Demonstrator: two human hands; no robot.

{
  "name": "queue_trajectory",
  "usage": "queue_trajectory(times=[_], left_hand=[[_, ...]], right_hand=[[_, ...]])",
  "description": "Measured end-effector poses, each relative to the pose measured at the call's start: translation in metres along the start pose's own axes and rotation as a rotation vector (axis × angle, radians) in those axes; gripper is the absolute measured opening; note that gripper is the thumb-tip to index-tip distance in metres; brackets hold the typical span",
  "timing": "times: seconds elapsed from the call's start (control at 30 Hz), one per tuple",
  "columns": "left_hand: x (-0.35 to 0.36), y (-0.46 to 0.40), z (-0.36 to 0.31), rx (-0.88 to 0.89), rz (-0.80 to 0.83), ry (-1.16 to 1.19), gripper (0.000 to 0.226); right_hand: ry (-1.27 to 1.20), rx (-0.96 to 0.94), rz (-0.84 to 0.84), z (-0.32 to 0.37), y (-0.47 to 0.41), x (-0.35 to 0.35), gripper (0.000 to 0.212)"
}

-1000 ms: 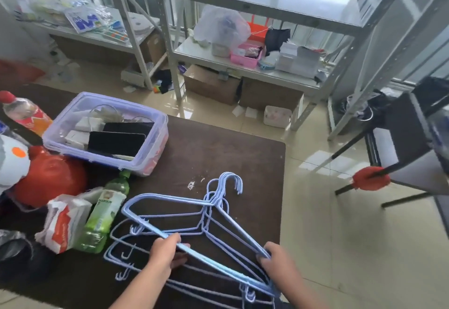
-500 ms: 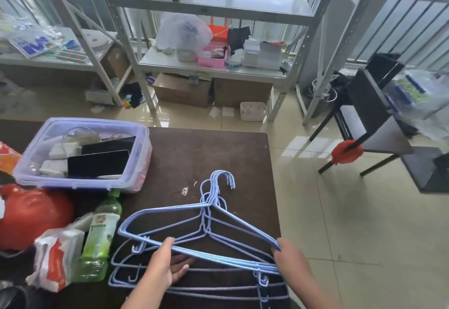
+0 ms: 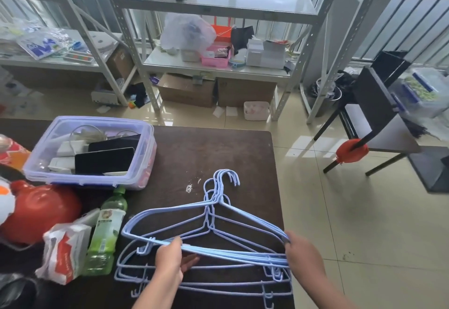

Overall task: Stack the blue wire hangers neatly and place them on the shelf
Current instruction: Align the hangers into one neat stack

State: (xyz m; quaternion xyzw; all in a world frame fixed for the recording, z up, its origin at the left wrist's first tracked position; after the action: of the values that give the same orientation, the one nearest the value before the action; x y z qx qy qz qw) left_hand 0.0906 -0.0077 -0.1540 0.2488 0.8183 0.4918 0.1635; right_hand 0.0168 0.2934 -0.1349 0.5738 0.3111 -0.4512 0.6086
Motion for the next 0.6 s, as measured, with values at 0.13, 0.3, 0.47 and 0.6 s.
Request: queue_trajectory(times=[0.13,0.3,0.47,0.6], left_hand=[[0.001,0.022,0.008,0.022,0.014,0.025,0.011],[-0.005,0.027,0.013,0.055,-0.003,0.031,0.016],[-0.010,0.021,0.021,0.031,-0.014,0.048,0.015],[-0.013,0.014,0.028,-0.020,-0.030,0.057,0.014]], right_hand=[[-0.061,-0.011,-0.034,-0.005,0.004,-0.006,0.022],[-0.018,-0.031,-0.077,-0.006,0.009,-0.008,0.021],[0.045,-0.028,-0.046,-0.006,0.011,-0.003,0.022],[0.115,-0.050,-0.035,-0.002,0.005,-0.003,0.022]])
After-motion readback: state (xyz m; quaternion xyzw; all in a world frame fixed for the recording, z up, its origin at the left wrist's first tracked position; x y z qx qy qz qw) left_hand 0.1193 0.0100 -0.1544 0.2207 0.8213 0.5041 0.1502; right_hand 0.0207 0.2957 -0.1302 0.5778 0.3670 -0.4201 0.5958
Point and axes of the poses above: each hand's wrist, its own y-axis away from the middle knuckle, its own x-axis out of the palm, z = x × y, the point moved 4 cm from there along -y, towards the middle knuckle, and after that the axes turned 9 degrees about y, right-handed, at the moved point
